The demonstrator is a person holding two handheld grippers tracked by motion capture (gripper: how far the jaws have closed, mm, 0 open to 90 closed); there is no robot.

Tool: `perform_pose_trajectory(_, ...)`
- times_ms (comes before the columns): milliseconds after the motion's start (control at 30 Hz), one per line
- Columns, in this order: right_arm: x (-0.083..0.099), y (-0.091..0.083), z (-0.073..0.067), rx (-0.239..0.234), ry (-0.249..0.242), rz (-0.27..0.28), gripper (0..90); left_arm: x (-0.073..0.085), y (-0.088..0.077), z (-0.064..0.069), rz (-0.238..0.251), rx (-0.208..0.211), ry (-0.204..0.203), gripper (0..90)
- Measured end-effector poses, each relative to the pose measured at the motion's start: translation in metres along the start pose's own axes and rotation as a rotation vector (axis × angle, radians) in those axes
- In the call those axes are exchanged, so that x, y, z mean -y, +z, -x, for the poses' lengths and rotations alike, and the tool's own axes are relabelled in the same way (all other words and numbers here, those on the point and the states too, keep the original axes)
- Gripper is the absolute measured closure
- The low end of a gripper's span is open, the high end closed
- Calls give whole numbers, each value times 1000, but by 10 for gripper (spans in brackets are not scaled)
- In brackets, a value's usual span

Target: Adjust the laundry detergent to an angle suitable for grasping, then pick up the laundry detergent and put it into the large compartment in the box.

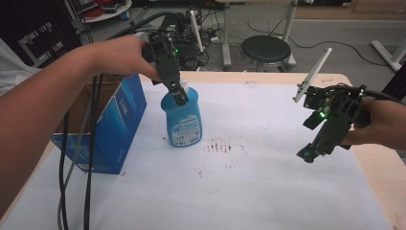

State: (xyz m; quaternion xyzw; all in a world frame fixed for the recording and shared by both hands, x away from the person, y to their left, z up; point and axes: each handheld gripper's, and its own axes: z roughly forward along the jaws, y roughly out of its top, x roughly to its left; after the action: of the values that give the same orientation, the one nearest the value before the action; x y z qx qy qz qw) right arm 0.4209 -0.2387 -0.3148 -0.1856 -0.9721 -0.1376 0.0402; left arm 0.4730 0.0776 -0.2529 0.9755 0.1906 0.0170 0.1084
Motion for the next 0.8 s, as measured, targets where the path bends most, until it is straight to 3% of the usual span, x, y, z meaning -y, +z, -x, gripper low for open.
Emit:
perform_pose_trajectory(467,1,1,4,2,2,2,33,-1,20,-4,-28,15,-2,27)
perform_pose_trajectory(800,0,2,4,-2,9,-3,33,1,28,-7,-12,16,-3,27)
